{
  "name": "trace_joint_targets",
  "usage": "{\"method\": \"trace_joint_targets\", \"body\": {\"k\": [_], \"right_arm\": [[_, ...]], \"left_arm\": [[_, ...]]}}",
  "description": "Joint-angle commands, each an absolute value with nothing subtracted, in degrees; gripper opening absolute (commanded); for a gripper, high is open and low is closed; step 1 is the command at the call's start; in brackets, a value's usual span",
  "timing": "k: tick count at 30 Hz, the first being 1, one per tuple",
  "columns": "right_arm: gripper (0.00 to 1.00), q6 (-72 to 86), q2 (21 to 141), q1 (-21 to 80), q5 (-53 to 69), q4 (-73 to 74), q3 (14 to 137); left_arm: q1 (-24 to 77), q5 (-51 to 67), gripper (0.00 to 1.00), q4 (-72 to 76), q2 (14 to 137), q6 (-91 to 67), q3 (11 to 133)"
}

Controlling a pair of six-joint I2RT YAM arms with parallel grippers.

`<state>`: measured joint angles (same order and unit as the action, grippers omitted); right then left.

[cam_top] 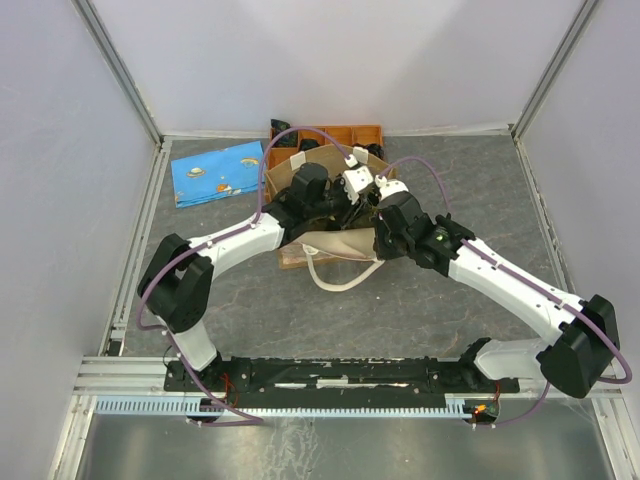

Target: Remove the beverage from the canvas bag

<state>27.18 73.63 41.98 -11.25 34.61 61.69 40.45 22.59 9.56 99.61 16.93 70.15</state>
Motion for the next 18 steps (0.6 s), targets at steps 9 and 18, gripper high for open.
{"method": "trace_joint_targets", "body": {"k": [9, 18], "right_arm": [[0.00, 27.0, 74.0, 41.8, -10.5, 32.4, 64.5], [0.00, 26.8, 74.3, 41.8, -10.4, 32.5, 64.7]], "left_arm": [[42.5, 31.1, 0.66, 8.9, 98.6, 19.6, 69.6], [42.7, 26.1, 0.75, 10.4, 95.3, 19.6, 68.4]]}}
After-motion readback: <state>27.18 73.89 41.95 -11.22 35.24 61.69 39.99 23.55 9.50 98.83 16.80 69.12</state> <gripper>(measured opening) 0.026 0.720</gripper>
